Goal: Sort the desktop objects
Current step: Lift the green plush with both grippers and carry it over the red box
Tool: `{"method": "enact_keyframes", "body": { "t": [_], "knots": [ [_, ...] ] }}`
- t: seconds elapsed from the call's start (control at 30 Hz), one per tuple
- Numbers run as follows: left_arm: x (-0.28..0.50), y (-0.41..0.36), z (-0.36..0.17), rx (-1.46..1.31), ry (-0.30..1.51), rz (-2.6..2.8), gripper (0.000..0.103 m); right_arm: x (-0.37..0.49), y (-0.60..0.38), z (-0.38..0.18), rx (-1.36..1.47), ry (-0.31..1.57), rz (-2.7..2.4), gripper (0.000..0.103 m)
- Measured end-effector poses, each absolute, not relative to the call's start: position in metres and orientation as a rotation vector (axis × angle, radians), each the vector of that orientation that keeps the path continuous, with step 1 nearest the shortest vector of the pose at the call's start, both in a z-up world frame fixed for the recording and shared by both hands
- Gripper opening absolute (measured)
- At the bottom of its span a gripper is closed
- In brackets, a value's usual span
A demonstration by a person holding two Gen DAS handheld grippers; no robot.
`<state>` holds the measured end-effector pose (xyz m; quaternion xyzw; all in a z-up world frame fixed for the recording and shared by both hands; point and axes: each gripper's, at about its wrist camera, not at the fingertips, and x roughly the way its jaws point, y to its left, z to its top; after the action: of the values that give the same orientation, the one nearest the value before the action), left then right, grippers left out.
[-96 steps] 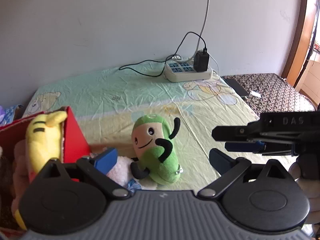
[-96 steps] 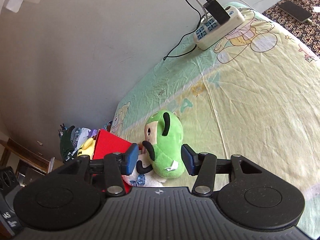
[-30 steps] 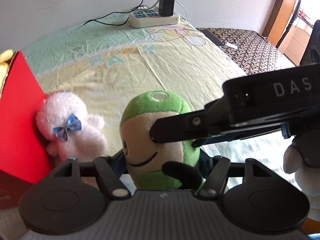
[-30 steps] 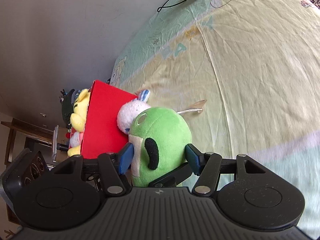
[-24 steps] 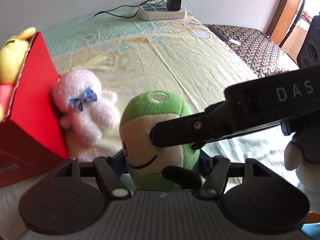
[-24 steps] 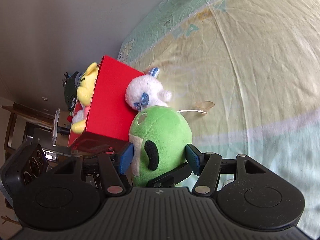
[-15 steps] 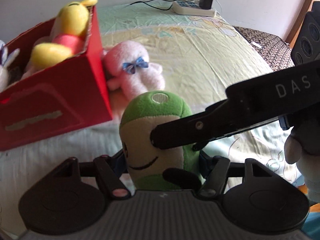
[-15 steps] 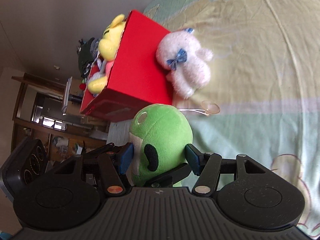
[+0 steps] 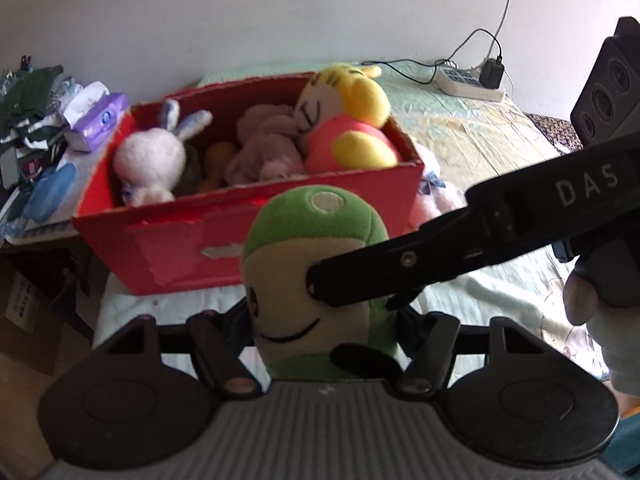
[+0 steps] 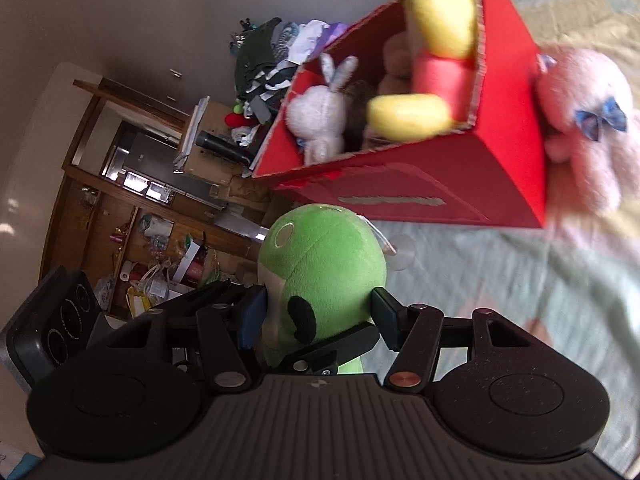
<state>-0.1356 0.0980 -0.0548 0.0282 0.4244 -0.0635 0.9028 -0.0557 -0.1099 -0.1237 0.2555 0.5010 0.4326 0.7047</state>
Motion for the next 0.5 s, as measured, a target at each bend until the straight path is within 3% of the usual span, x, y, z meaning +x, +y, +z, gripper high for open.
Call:
{"method": "enact_keyframes", "body": {
  "t": [0.27,0.5],
  "knots": [
    [-0.111,0.155,-0.013,0.071,0.742,-0.17,0.068,-0.038,-0.06,-0.086,0.56,0.935,0.978,0.061],
    [-0.06,0.18,-0.008,0.099,0.669,-0.287,0.068,-0.015,-0.042,-0.074,0.572,0.797,0.864,0.061]
  ]
}}
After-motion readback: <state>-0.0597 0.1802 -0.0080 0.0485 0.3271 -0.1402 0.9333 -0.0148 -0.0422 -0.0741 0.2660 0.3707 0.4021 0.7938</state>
